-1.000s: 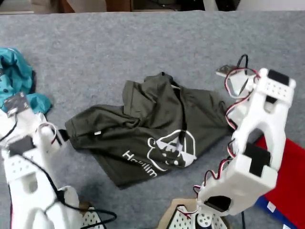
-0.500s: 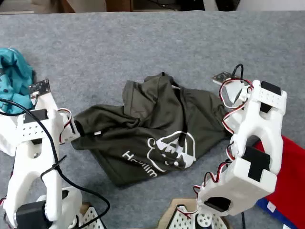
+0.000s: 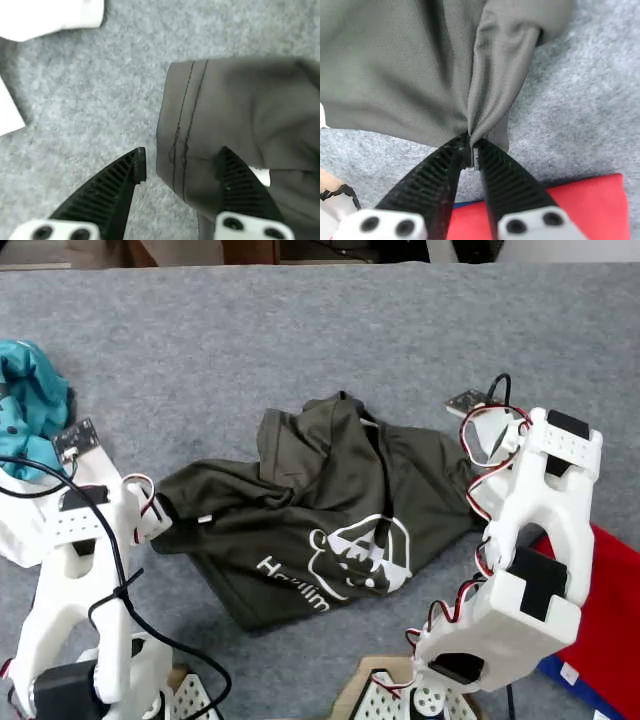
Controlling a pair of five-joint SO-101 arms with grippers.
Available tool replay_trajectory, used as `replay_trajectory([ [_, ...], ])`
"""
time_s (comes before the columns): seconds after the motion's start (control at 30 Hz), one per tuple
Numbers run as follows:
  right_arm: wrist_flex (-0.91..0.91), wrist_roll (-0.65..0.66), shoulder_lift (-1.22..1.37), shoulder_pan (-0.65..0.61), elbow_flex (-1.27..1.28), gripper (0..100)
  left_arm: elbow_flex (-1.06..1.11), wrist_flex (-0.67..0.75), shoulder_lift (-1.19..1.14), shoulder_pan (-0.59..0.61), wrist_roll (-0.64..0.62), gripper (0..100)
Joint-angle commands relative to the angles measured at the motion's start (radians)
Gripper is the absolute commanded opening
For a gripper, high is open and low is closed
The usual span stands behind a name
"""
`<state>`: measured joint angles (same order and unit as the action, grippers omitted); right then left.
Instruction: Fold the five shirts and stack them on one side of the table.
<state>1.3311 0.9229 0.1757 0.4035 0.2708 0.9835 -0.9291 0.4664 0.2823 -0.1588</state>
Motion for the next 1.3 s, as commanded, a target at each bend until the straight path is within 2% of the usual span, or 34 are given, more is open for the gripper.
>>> replay_trajectory([
  [0.0, -0.005, -0.012, -0.07, -0.008, -0.016, 0.5, 0.009, 0.063, -0.021, 0.051, -0.006, 21],
  [0.3, -0.005, -0.012, -0.07, -0.007, -0.016, 0.5, -0.124, 0.029, -0.239, 0.083, -0.006, 21],
  [0.53, -0.006, -0.012, -0.07, -0.007, -0.016, 0.5, -0.133, 0.02, -0.255, -0.014, -0.006, 21],
  [0.7, -0.006, -0.012, -0.07, -0.002, -0.016, 0.5, -0.144, 0.025, -0.265, -0.018, -0.006, 12],
  [0.93, -0.006, -0.012, -0.07, -0.002, -0.016, 0.7, -0.146, 0.025, -0.266, -0.021, -0.006, 11],
  [1.03, -0.006, -0.012, -0.07, -0.002, -0.016, 0.9, -0.149, 0.026, -0.266, -0.02, -0.006, 3],
  [1.13, -0.006, -0.012, -0.07, -0.002, -0.016, 1.0, -0.144, 0.048, -0.266, -0.018, -0.005, 2],
  [1.2, 0.003, -0.014, -0.07, -0.002, -0.025, 5.5, -0.149, 0.043, -0.266, -0.018, -0.005, 2],
  [1.27, 0.034, -0.014, -0.07, 0.001, -0.044, 18.0, -0.152, 0.035, -0.257, -0.017, -0.005, 2],
])
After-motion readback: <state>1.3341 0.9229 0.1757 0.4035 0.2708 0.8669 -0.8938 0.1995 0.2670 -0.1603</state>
